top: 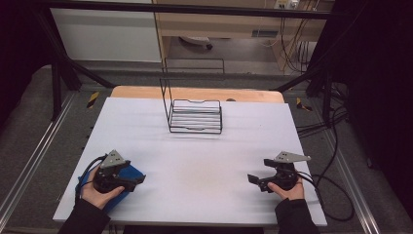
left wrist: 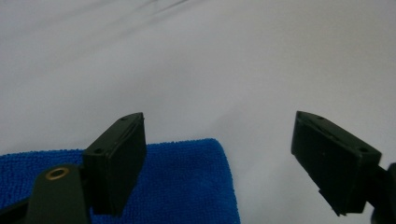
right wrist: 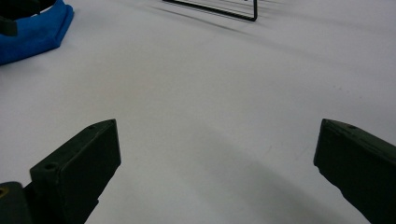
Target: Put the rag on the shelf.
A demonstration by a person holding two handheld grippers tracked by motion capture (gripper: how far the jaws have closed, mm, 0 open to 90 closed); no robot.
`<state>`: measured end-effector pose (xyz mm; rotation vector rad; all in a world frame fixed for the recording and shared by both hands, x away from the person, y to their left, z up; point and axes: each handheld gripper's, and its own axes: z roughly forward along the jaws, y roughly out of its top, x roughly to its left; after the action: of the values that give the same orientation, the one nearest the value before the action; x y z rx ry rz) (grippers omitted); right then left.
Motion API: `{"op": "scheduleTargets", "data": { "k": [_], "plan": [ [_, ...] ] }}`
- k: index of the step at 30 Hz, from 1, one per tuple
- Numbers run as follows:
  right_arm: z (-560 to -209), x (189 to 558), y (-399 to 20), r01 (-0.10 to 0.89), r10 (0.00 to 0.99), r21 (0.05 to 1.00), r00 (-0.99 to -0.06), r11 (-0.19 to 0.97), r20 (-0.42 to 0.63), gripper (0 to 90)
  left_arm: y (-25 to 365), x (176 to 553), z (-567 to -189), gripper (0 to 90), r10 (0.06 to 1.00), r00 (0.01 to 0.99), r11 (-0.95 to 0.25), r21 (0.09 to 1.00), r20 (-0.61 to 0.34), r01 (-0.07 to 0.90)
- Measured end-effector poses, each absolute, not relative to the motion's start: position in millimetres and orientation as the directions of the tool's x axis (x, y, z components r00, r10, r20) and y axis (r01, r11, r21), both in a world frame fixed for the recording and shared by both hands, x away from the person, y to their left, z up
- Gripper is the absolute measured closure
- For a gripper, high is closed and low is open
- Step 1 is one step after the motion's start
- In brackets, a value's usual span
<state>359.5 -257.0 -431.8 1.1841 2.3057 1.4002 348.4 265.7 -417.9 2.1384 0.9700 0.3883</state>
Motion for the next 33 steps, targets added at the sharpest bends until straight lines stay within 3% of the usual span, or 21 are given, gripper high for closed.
{"op": "scheduleTargets", "data": {
  "k": [7,16,33],
  "plan": [
    [-431,360,-258,0.528,0.719,0.816,-0.659,0.236,0.219,1.2,263,342,-419,33.1,0.750,0.661,-0.461,0.705,-0.015,0.539],
    [-433,360,-257,0.532,0.720,0.811,-0.660,0.244,0.216,1.2,261,342,-427,57.0,0.757,0.653,-0.478,0.666,-0.019,0.573],
    [-434,361,-256,0.535,0.721,0.807,-0.659,0.250,0.214,1.2,256,347,-441,71.3,0.805,0.593,-0.462,0.645,0.016,0.609]
  ]
}}
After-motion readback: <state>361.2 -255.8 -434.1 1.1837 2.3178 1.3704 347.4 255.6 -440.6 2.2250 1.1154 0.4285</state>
